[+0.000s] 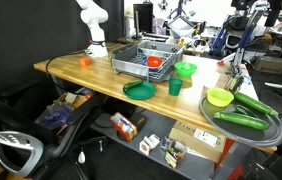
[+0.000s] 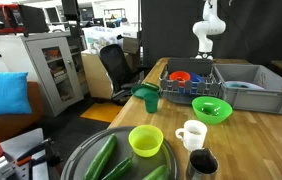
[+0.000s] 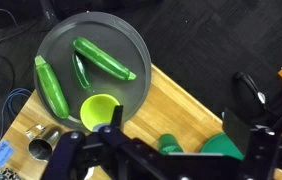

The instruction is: Remove the yellow bowl from the grey tray and put it on the table

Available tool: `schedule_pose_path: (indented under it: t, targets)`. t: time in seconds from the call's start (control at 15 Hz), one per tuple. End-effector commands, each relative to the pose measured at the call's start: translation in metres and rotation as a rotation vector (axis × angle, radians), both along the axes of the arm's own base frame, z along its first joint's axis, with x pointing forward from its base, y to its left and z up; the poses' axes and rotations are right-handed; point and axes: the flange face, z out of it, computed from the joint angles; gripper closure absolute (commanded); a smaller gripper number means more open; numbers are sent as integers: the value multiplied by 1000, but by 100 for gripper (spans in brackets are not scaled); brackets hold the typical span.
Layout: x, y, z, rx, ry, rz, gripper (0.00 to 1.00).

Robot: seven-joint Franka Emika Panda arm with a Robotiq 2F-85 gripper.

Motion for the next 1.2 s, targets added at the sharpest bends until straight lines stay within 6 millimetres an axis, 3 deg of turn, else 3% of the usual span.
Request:
schedule_pose_path:
  t: [0.0, 0.2, 0.33, 0.6, 0.8, 1.13]
  targets:
    - [0, 0, 0, 0, 1, 0, 0]
    - [7, -9, -11, 41, 47, -72, 0]
    - [12, -21, -30, 34, 81, -132, 0]
    - [21, -49, -86, 43, 187, -174, 0]
    - [33, -73, -134, 63, 201, -196, 0]
    - [55, -100, -197, 69, 198, -220, 0]
